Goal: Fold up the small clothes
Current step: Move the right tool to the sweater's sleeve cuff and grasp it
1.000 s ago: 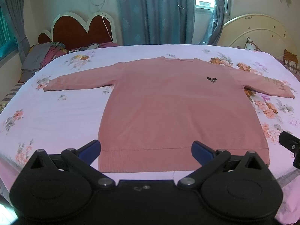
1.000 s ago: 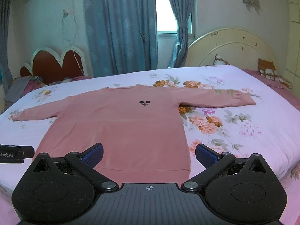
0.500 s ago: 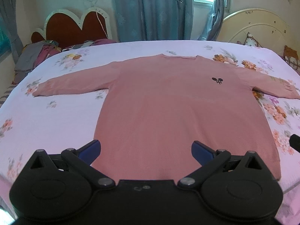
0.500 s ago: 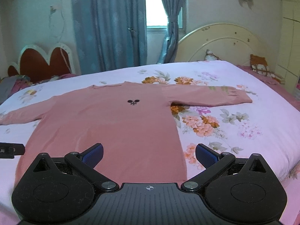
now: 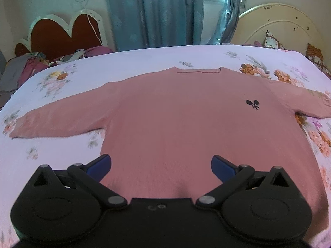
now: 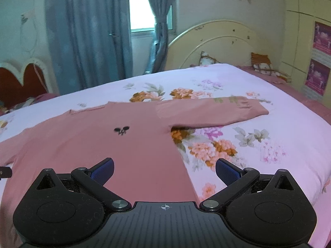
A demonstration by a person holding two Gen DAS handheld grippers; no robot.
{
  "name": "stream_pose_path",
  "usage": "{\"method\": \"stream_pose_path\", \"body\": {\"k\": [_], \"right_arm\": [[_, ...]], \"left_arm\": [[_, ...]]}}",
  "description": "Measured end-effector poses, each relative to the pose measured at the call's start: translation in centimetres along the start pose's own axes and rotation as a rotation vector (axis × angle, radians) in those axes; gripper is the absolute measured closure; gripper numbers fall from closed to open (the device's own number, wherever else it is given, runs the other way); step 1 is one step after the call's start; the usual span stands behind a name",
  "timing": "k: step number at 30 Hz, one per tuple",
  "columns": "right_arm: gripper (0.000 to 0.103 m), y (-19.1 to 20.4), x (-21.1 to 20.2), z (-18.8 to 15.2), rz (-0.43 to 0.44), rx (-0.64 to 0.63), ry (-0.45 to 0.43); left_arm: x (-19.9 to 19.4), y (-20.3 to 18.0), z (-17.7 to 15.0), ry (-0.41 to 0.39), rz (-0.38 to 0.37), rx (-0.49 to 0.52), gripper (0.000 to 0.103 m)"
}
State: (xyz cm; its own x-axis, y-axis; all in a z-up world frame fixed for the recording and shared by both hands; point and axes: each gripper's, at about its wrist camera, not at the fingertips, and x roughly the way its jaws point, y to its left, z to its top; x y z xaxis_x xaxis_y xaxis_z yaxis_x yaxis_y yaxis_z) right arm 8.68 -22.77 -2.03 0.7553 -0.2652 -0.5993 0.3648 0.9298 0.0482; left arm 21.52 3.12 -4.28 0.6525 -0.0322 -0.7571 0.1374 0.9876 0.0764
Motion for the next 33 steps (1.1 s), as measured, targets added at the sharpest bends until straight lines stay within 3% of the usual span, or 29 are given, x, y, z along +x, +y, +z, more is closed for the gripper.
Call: {"method": "stream_pose_path", "body": {"k": [11, 24, 33], "right_arm": [[0.000, -3.7, 5.6, 3.5, -0.056, 0.041, 0.009], [0.001, -18.1, 18.6, 7.7, -0.126, 0.157, 0.072], [0.001, -26.8, 25.6, 8.5, -0.209, 0.247, 0.135]], "left_arm": [[5.4, -0.7, 3.4, 0.013, -0.041, 0.010, 0.000], [11.5, -6.6, 6.2, 0.048, 0.037, -0.002, 0.001], [15.0, -10.1, 7.7, 0.055, 0.038, 0.010, 0.011]]}}
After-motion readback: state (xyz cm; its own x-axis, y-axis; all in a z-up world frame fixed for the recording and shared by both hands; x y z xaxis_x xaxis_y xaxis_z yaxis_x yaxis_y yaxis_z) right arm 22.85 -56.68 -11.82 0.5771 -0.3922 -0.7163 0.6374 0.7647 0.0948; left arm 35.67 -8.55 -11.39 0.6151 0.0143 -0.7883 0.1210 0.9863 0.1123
